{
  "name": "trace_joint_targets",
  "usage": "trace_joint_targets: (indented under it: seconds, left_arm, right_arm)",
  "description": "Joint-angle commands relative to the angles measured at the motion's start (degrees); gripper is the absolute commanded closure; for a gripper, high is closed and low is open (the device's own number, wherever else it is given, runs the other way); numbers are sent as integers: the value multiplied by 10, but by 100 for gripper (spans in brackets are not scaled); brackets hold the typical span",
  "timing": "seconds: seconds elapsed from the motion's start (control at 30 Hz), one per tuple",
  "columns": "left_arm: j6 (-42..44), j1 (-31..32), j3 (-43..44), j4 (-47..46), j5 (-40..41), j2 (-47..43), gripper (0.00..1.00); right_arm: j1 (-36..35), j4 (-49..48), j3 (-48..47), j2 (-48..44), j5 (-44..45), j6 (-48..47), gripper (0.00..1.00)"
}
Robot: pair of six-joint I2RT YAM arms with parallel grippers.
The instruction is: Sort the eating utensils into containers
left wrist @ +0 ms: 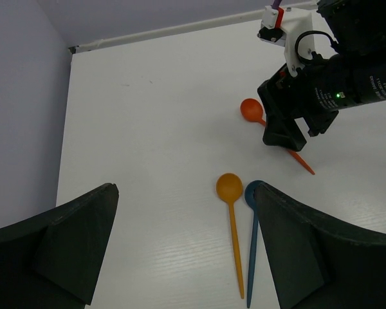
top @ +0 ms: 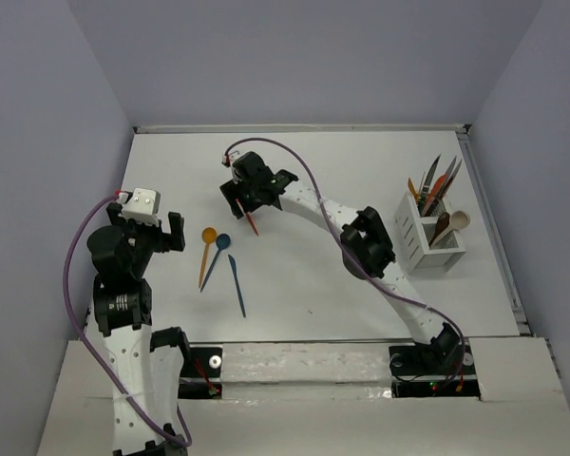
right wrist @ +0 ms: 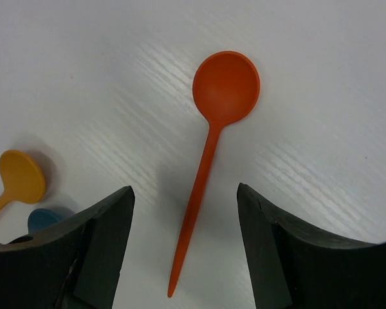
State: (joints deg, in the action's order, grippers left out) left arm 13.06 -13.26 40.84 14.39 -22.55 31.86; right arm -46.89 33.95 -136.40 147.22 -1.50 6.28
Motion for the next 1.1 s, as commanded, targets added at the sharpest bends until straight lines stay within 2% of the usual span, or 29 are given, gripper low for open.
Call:
trace_joint_targets:
  seconds: [0.0,0.1,0.2,0.3,0.33,0.37,0.4,0.5,0.6,0.63,0.7,0.73,0.77,0.8,0.83,0.87,0.9,0.93,1.0,1.07]
  left_arm:
    - [1,-5,-6,-26,-13,-17,1]
    - [1,-5,-6,-26,-15,-19,1]
    - [1,-5,-4,-25,-21,-21,1]
    - [1,-7,-4,-25,-23,-24,1]
    - [2,-6,-4,-25,-22,-25,1]
    - [2,-6,-4,-25,-22,-26,1]
    - [3,-6,-4,-25,-23,-27,1]
    - [5,-6,-4,-25,-23,-28,1]
    - [5,-6,-4,-24,-23,-30,1]
    - [5,-7,-4,-24,-23,-31,1]
    - [6,-7,-4,-24,-25,-34,1]
    - [6,-6,-4,-24,-26,-34,1]
    - [7,-7,-4,-24,-26,-35,1]
    - [7,-7,-4,-23,-28,-35,1]
    - [7,-7,-4,-23,-29,-35,1]
    - [7,-6,-4,-23,-29,-35,1]
    - [7,-7,-4,-23,-31,-36,1]
    - [7,-8,-4,-23,-32,-36,1]
    - [6,-8,-4,-24,-37,-32,1]
    - [7,-8,-3,-21,-36,-32,1]
  right_arm:
    - [-11,-28,-15,36,62,-7,30]
    - [-11,-18,-11,54,73,4,30]
    - [-11,1,-28,77,85,6,35]
    - [-18,22,-48,104,96,1,59]
    - [-18,29,-48,109,118,10,76]
    - [-18,33,-48,108,122,20,85]
    - [-18,30,-29,95,135,28,100]
    - [-23,30,16,65,164,62,100]
    - [-23,23,131,-1,231,104,100]
    - [-23,-9,214,-23,245,110,100]
    - [-23,-64,304,-103,245,123,100]
    - [-23,-99,352,-139,244,129,100]
    - [-23,-191,462,-179,265,138,100]
    - [-23,-252,528,-279,273,136,100]
    - [-23,-388,593,-333,282,131,100]
    - [-23,-449,653,-386,290,113,100]
    - [-23,-492,743,-478,297,104,100]
    - [-23,-552,775,-518,319,92,100]
    - [-23,-565,819,-612,351,67,100]
    - [-23,-565,836,-664,395,52,100]
